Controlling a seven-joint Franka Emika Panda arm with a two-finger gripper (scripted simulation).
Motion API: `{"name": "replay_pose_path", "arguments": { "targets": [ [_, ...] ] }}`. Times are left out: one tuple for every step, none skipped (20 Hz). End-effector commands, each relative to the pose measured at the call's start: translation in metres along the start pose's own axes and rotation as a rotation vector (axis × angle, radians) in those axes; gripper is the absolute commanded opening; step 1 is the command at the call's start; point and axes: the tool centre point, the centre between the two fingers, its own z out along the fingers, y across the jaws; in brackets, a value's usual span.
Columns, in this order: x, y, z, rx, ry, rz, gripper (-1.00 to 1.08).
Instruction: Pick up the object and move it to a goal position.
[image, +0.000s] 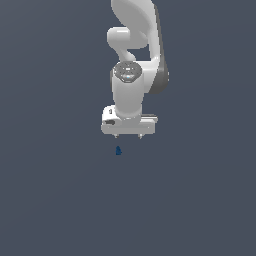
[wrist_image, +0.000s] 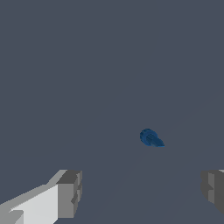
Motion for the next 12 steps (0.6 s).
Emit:
{"name": "replay_pose_path", "arguments": {
  "targets": [
    [0.000, 0.000, 0.000, 0.000, 0.000, 0.000, 1.00],
    [0.000, 0.001, 0.000, -0.001, 0.000, 0.000, 1.00],
    [0.000, 0.002, -0.001, -0.003, 0.000, 0.001, 1.00],
    [0.000, 0.005, -0.002, -0.006, 0.001, 0.003, 1.00],
    [0.001, 0.008, -0.004, -0.011, 0.001, 0.006, 1.00],
    [0.001, 0.013, -0.006, -0.017, 0.001, 0.009, 1.00],
    [0.001, 0.017, -0.008, -0.023, 0.002, 0.012, 1.00],
    [0.001, 0.021, -0.009, -0.028, 0.002, 0.015, 1.00],
    [0.001, 0.023, -0.010, -0.032, 0.003, 0.016, 1.00],
    [0.001, 0.025, -0.011, -0.034, 0.003, 0.017, 1.00],
    [0.001, 0.025, -0.011, -0.034, 0.003, 0.018, 1.00],
    [0.001, 0.024, -0.011, -0.033, 0.003, 0.017, 1.00]
  ]
}}
